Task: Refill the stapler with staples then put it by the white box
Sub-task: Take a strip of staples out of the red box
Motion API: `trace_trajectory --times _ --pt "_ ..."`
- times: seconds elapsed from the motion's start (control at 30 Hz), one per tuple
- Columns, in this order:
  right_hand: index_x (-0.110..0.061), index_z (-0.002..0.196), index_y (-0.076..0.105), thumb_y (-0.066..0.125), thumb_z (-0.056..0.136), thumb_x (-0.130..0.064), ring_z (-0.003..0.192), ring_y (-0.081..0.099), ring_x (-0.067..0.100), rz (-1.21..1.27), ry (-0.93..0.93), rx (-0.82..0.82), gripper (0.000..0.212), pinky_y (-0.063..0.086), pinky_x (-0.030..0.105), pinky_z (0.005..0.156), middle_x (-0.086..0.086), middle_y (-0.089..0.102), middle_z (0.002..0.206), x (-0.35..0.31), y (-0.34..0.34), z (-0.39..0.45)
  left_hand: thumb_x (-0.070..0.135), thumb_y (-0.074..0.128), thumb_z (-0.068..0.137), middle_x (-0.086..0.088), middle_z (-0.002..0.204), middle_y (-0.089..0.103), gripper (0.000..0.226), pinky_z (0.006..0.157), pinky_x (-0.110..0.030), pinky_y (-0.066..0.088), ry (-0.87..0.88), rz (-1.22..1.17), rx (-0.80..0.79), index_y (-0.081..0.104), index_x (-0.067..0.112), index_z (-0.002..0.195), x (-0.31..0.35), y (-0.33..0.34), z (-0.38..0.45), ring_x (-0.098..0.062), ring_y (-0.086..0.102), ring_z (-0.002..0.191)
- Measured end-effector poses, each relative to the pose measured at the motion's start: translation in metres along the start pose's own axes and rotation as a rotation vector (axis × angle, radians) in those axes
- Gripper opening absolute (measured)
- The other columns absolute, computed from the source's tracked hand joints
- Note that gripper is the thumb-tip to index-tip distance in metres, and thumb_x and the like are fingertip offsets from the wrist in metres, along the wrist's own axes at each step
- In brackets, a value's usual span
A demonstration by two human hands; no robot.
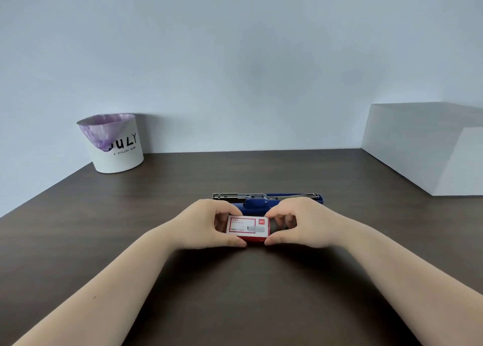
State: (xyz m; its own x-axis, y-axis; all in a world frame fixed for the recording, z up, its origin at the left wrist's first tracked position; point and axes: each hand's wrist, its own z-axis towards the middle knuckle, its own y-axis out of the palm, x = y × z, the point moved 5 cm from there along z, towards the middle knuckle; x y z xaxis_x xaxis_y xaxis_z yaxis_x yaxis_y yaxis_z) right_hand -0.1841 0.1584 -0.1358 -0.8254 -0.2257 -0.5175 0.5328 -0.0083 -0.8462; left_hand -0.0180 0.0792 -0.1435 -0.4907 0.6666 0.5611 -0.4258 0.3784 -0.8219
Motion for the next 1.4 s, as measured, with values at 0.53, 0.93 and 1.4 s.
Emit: trace_trajectory --times 0.53,0.93,1.4 --pt "-0.03 0.101 0.059 0.074 0.074 -0.032 0.059 0.05 -0.001 -0.054 0.089 0.093 0.031 0.041 0.015 0.062 -0.009 0.064 0.082 0.028 -0.012 -0.001 0.05 0.075 0.056 0.011 0.093 0.071 0.04 0.078 -0.037 0.059 0.079 -0.071 0.194 0.066 0.038 0.093 -0.01 -0.023 -0.002 -0.013 0.067 0.084" --pt "-0.033 0.116 0.055 0.069 0.076 -0.045 0.062 0.047 0.0 -0.172 0.048 0.203 0.044 0.043 0.023 0.065 -0.013 0.053 0.074 0.013 -0.021 -0.003 0.035 0.085 0.06 0.009 0.093 0.076 0.037 0.086 -0.045 0.057 0.074 -0.212 0.219 0.07 0.027 0.093 -0.007 -0.032 -0.004 -0.016 0.071 0.088" --pt "-0.021 0.101 0.073 0.063 0.085 -0.026 0.068 0.048 0.004 -0.268 -0.079 0.064 0.019 0.045 0.027 0.076 -0.003 0.058 0.085 -0.004 -0.006 0.005 0.042 0.082 0.059 0.006 0.096 0.075 0.04 0.084 -0.035 0.059 0.084 -0.162 0.12 0.068 0.03 0.094 -0.006 -0.02 -0.002 -0.012 0.07 0.09"
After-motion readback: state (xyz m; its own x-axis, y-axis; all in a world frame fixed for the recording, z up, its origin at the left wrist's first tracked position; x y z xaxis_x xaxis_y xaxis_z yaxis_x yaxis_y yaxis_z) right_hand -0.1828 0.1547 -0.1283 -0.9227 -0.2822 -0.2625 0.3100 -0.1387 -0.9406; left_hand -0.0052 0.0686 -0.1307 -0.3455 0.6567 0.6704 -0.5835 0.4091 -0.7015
